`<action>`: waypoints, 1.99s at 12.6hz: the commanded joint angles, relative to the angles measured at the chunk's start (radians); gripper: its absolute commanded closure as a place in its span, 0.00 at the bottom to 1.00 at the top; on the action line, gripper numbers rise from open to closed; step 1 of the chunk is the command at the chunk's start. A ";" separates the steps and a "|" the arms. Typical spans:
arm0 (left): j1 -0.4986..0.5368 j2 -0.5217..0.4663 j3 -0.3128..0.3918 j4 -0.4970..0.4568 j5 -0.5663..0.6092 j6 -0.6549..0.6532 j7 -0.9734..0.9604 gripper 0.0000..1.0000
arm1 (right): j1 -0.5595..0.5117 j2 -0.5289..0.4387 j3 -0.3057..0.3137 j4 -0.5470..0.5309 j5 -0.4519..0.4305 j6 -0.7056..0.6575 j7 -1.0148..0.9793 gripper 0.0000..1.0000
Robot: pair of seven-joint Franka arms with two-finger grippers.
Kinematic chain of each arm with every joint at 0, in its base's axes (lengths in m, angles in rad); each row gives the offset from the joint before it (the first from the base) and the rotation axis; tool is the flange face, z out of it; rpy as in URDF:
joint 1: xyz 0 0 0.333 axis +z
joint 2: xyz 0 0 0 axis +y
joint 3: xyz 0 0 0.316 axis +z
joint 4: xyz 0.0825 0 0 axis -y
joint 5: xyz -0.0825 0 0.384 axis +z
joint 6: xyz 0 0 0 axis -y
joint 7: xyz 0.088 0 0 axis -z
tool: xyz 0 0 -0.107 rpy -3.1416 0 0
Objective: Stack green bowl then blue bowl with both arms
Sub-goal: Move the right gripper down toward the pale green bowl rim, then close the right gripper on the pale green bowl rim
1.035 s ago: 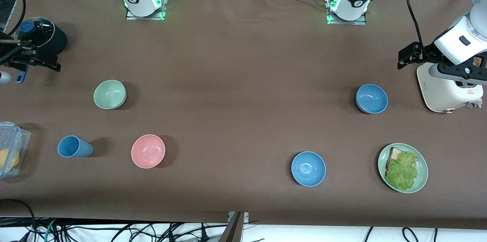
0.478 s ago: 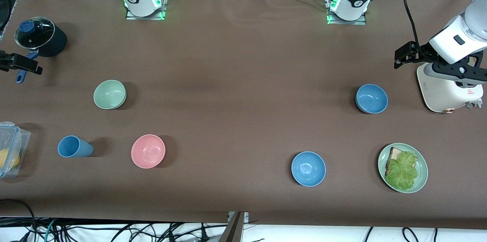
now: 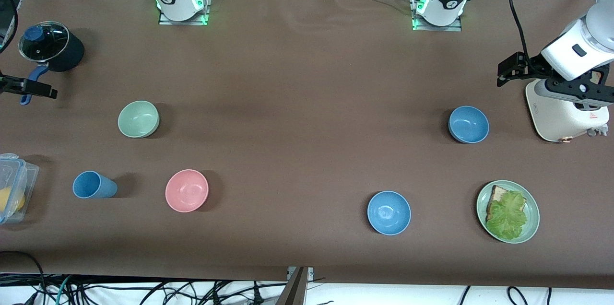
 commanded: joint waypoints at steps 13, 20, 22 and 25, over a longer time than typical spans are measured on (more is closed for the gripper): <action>-0.004 -0.013 0.003 0.003 0.000 -0.018 -0.005 0.00 | -0.128 0.011 0.008 -0.587 0.213 0.586 -0.243 0.00; -0.003 -0.012 0.003 0.001 0.000 -0.018 -0.005 0.00 | -0.130 0.059 0.008 -0.632 0.308 0.706 -0.327 0.00; -0.003 -0.012 0.003 0.001 0.000 -0.018 -0.005 0.00 | -0.145 0.096 0.008 -0.634 0.362 0.734 -0.381 0.00; -0.001 -0.012 0.003 0.001 0.000 -0.018 -0.005 0.00 | -0.145 0.119 0.008 -0.634 0.376 0.760 -0.404 0.00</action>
